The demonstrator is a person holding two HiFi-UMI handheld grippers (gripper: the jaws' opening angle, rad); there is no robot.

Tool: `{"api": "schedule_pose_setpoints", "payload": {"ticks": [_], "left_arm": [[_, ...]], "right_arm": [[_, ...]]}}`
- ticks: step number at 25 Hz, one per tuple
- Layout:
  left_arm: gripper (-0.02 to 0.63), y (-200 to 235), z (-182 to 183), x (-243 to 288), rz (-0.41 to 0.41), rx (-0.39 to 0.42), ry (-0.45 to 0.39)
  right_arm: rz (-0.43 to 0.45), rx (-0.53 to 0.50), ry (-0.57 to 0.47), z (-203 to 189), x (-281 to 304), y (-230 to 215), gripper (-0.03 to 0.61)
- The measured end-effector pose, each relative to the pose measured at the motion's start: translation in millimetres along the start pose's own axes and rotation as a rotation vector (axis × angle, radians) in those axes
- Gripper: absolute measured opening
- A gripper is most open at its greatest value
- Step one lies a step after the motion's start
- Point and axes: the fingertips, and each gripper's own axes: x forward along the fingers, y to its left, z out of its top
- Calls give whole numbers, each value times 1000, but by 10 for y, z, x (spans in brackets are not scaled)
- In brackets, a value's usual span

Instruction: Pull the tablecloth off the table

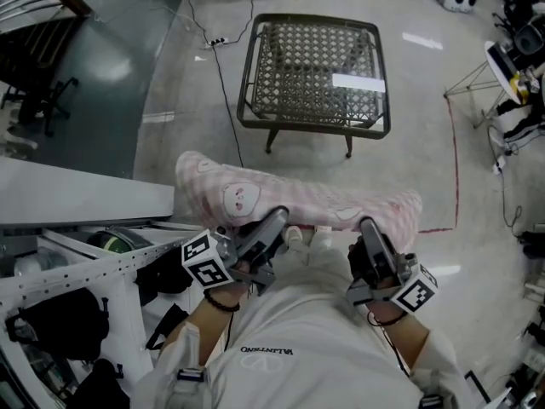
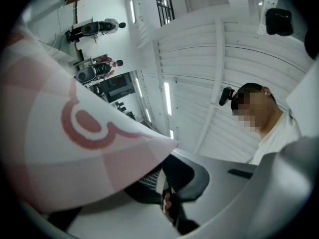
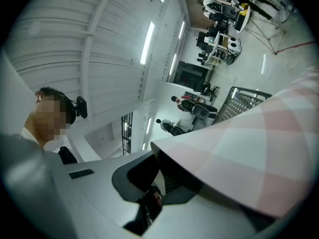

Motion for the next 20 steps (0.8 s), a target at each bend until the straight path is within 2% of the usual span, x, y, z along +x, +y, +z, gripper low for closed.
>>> {"api": "schedule_pose_setpoints", "payload": {"ticks": [4,14,20], "left_arm": [[2,117,-26,13,13,-15,-5],[2,339,-58,10,44,-82,-9],[2,402,-93,15,53,-94,-8]], "right_arm": [[-10,-17,16,10,48,-113,12],[-25,38,28,0,157,-313,12],[-42,65,38,-5,183,-437,12]]}}
